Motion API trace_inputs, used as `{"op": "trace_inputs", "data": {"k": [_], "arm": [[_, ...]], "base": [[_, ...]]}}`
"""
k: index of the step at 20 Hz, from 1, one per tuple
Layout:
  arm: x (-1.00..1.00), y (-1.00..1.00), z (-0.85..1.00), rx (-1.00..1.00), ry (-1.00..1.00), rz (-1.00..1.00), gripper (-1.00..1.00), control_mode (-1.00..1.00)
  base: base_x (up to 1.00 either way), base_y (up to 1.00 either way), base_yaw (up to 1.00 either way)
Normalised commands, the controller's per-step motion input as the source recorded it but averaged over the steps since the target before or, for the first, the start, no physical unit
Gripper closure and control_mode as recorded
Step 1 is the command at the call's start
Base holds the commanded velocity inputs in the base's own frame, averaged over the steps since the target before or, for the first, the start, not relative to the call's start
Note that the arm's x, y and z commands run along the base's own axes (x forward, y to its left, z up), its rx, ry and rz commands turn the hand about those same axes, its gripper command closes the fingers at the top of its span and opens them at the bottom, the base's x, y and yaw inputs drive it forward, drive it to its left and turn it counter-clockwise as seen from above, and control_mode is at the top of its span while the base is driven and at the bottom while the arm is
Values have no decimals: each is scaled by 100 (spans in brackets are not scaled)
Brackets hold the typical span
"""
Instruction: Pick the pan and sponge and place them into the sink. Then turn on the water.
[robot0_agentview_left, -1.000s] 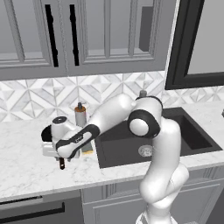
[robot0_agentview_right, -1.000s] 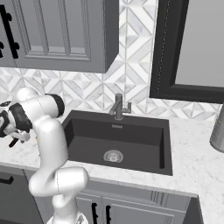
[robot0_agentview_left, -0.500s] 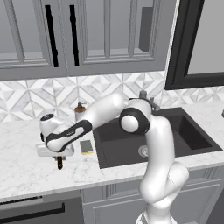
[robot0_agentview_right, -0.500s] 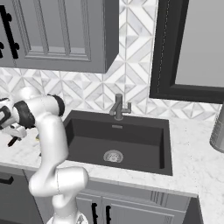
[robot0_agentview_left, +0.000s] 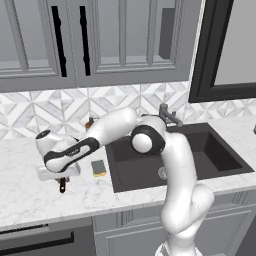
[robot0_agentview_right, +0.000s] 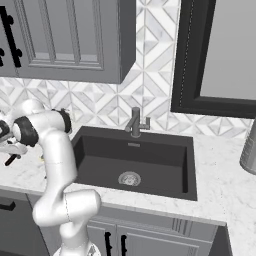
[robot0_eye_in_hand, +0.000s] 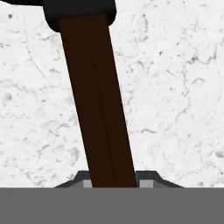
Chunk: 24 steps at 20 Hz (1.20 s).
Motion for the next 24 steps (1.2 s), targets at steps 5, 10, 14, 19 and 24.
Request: {"op": "trace_inputs", "data": {"k": [5,10,14,19,24], "arm": [[-74,-34,5,23,-39,0,100,-100],[-83,-52,56,38,-45,0,100,-100],[-73,-32,98,44,-15,0,100,-100],[-78,-18,100,30,5,-20,100,-100],[-77,-40,99,6,16,-27,100,-100]], "base": [[0,0,0],[0,0,0],[0,0,0],[0,0,0],[0,0,0]]}}
